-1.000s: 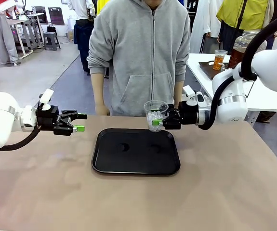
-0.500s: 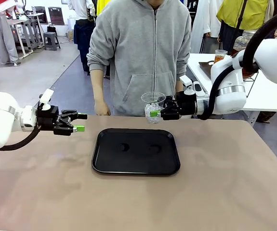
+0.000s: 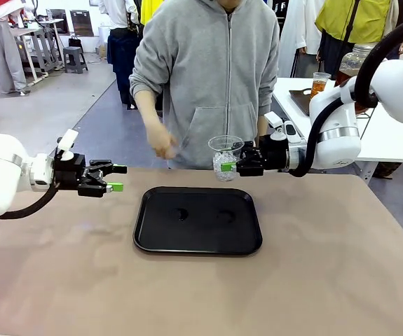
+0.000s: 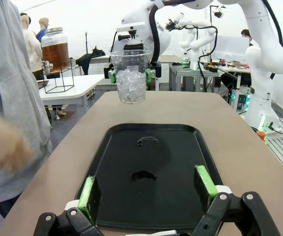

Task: Pour the drink into the iced cup.
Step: Open the gripper to release the iced cup you were holding.

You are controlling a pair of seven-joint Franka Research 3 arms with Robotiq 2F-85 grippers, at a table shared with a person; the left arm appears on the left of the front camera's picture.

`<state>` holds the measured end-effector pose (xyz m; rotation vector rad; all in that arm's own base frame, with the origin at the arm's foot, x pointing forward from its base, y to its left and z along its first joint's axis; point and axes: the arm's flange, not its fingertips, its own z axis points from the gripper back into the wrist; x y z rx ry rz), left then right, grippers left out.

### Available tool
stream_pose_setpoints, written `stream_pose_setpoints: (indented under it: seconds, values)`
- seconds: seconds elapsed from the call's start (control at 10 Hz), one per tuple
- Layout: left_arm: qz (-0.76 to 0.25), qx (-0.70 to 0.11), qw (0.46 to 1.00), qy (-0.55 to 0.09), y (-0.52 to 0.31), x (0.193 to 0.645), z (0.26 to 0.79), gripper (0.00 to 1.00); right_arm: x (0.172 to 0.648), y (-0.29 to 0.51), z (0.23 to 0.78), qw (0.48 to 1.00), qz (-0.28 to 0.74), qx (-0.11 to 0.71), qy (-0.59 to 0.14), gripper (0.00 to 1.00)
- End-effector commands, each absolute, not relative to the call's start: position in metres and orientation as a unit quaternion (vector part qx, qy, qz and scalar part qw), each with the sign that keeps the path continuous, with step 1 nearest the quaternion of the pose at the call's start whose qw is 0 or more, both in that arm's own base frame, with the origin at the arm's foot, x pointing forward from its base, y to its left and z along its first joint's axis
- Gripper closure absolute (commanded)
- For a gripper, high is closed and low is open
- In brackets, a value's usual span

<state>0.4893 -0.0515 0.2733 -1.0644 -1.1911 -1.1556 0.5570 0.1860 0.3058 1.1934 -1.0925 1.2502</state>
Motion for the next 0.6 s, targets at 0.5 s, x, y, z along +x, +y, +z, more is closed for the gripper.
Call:
stream_pose_setpoints:
  seconds: [0.5]
  values:
    - [-0.488, -0.451, 0.553, -0.503, -0.0523, 0.4897, 0.2751, 0.00, 0.5530, 0.1877, 0.3079, 0.510, 0.519, 0.499, -0.470, 0.24]
